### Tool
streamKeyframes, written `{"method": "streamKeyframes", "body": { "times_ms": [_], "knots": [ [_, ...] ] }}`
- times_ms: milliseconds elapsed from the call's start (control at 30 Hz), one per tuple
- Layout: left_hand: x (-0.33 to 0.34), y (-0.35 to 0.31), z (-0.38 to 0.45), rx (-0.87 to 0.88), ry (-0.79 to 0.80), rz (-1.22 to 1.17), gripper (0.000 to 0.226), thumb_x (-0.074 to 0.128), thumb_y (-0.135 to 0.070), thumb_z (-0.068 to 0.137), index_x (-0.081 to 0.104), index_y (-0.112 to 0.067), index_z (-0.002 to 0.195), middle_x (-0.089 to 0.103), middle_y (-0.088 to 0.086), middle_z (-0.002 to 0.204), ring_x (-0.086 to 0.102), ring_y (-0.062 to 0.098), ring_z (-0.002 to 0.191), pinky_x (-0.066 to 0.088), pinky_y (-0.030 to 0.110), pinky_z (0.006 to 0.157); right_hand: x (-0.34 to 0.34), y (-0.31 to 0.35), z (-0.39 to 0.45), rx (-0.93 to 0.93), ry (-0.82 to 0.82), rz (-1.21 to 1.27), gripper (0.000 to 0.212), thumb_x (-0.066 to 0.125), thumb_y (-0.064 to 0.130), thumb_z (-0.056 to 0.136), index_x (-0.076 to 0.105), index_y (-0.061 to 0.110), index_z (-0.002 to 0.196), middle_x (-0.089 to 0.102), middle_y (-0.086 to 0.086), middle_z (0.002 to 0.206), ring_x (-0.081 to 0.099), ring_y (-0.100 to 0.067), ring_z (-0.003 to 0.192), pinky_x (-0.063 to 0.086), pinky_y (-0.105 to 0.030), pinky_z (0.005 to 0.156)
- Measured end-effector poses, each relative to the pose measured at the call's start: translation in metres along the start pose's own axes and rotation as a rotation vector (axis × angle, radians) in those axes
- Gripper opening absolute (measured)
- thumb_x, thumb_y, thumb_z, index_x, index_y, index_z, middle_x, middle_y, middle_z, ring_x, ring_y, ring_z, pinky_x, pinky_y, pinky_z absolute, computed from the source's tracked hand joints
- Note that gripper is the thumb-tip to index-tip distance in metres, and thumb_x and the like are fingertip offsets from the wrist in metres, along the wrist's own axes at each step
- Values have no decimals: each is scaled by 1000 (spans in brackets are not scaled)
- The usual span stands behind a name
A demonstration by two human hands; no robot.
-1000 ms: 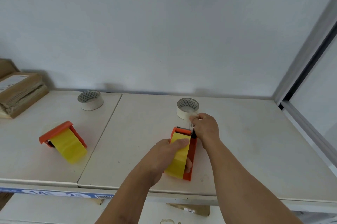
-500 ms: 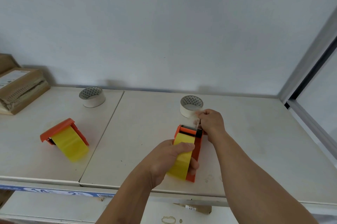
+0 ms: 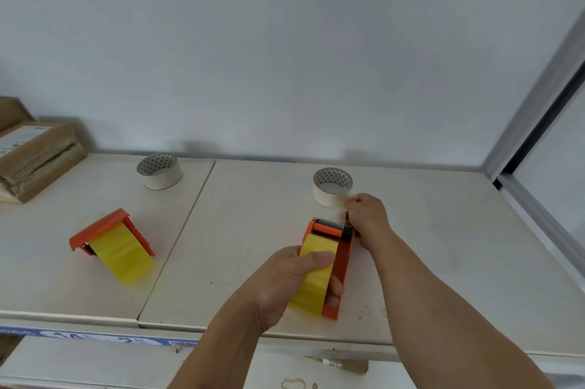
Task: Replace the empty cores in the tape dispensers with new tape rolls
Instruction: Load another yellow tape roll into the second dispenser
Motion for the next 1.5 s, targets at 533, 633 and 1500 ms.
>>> {"method": "streamKeyframes", "body": {
  "times_ms": [533, 633, 1500],
  "knots": [
    [-12, -3, -10, 189, -121, 61, 25, 63, -29, 75, 62, -7, 86, 66, 12, 63, 59, 23, 53, 50, 34, 57, 4, -32, -18, 313, 107, 318, 16, 56, -9, 80, 64, 3, 76, 60, -15, 76, 58, -27, 67, 52, -34, 56],
    [-11, -7, -14, 236, -120, 40, 21, 62, -27, 76, 62, -7, 83, 65, 14, 62, 58, 24, 51, 51, 34, 58, 7, -31, -28, 316, 123, 416, 20, 46, -5, 89, 62, 7, 91, 61, -16, 85, 60, -26, 69, 53, -37, 58],
    [-9, -18, -14, 319, -174, -140, 33, 61, -29, 72, 64, 0, 87, 63, 15, 56, 56, 26, 48, 52, 40, 65, 62, -42, -101, 498, 600, 939, 38, 58, 26, 88, 69, 5, 117, 71, -22, 105, 70, -39, 88, 58, -50, 82]
  ]
}}
Point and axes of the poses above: each hand's wrist, its own z-axis towards the middle knuckle, its own x-axis out of the palm, y = z × x, the point moved 10 cm from there along z, towards the middle knuckle
